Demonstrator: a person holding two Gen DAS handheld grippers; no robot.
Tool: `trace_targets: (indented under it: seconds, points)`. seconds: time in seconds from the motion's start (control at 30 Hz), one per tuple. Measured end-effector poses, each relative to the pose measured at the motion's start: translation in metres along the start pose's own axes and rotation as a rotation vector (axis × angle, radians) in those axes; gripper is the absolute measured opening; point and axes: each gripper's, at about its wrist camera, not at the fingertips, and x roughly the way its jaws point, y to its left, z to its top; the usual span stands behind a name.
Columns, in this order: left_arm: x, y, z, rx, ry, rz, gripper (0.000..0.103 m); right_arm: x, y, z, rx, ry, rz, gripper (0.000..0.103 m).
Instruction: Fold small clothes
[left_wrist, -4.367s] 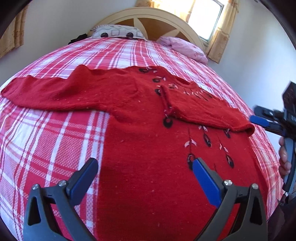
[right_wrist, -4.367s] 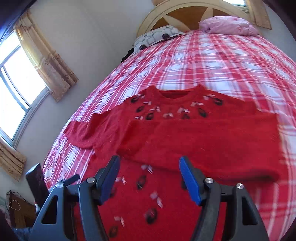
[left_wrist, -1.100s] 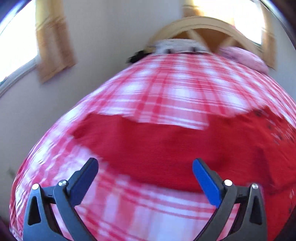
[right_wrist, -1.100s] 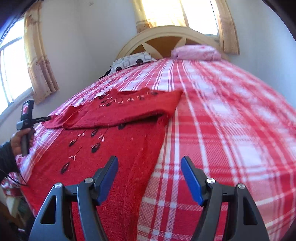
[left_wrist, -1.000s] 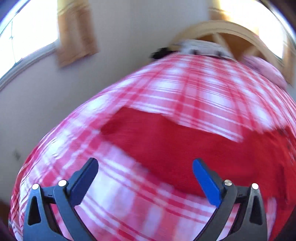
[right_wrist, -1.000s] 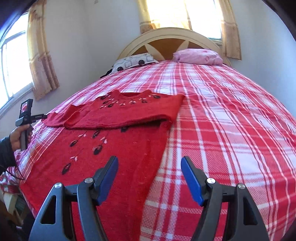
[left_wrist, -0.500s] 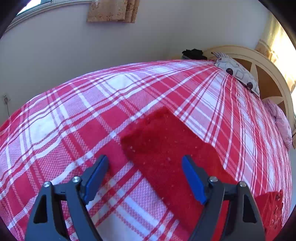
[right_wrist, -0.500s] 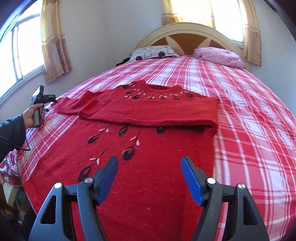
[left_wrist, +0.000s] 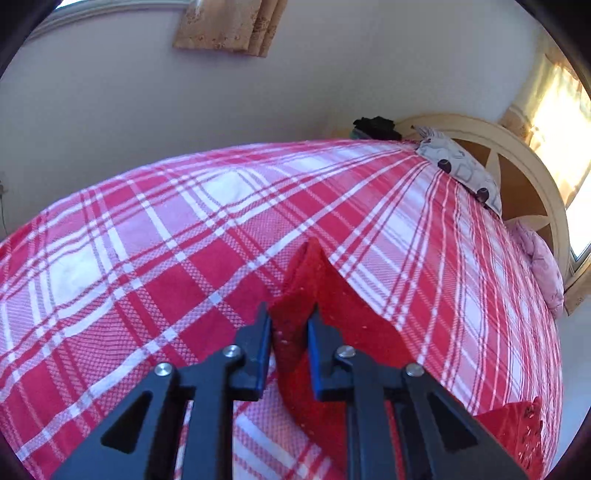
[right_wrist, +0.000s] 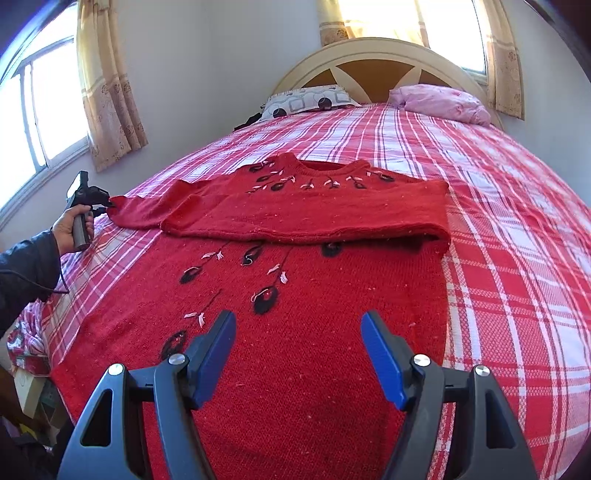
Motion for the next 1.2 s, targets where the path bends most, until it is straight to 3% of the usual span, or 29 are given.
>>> trace_targets:
  seconds: [0.27, 0.37, 0.53, 0.67, 0.97, 1.1, 1.2]
  points:
    - [-0.057, -0.050, -0.008, 0.055, -0.018, -0.216, 0.017, -0.009, -0.032, 0.000, 0.143, -0.025, 0.041, 0.071]
    - [-0.078, -0.086, -0.015, 0.126, -0.025, -0.279, 0.017, -0.010, -0.044, -0.001, 0.180, -0.007, 0.044, 0.071]
    - [-0.115, -0.149, -0.036, 0.227, -0.016, -0.409, 0.016, -0.027, -0.058, 0.001, 0.163, -0.054, -0.045, 0.071]
    - [-0.148, -0.202, -0.064, 0.304, 0.005, -0.525, 0.016, -0.036, -0.077, -0.003, 0.193, -0.067, -0.061, 0.071]
    - [-0.200, -0.300, -0.117, 0.426, 0.018, -0.655, 0.016, -0.045, -0.111, -0.023, 0.228, -0.079, -0.115, 0.071]
    - [-0.217, -0.339, -0.152, 0.478, 0.009, -0.692, 0.016, -0.047, -0.119, -0.028, 0.293, -0.089, -0.099, 0.071]
    - [-0.217, -0.365, -0.178, 0.494, 0.049, -0.731, 0.016, -0.046, -0.117, -0.029, 0.302, -0.086, -0.087, 0.071]
